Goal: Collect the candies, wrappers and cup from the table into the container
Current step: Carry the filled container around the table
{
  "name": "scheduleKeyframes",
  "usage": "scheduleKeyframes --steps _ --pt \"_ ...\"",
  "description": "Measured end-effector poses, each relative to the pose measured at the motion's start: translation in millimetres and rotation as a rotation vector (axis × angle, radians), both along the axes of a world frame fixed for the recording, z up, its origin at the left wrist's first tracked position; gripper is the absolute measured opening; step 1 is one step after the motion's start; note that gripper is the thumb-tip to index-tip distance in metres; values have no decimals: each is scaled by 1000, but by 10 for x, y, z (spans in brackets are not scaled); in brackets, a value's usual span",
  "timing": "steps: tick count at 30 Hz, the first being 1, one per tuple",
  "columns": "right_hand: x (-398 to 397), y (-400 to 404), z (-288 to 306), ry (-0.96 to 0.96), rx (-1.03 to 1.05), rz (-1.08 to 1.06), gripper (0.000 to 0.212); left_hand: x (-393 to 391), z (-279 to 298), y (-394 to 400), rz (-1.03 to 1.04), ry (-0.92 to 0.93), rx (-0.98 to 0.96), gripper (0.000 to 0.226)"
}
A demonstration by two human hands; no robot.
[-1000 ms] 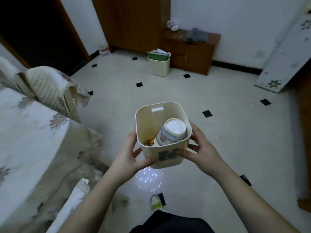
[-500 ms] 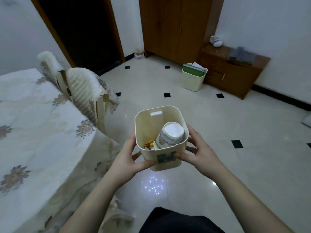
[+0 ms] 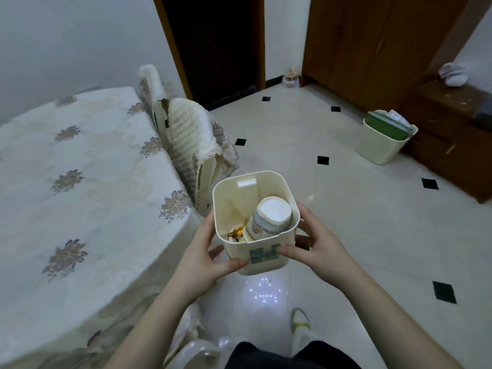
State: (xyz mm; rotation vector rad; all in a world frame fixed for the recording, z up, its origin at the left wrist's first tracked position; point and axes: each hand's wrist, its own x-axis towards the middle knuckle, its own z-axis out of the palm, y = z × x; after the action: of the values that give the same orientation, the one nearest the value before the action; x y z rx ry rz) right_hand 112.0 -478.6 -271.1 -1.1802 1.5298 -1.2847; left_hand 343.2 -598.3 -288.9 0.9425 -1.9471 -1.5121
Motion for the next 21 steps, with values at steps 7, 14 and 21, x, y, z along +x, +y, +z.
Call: scheduleKeyframes --steps 7,14,21 --pt "-450 -866 13 14 -5 244 89 -227 121 -235 263 -33 26 100" --pt "-492 -1536 0 -18 -23 481 88 -237 190 -289 511 -24 30 103" --pt "-150 -2121 -24 -24 -15 701 90 41 124 -328 743 -18 35 103"
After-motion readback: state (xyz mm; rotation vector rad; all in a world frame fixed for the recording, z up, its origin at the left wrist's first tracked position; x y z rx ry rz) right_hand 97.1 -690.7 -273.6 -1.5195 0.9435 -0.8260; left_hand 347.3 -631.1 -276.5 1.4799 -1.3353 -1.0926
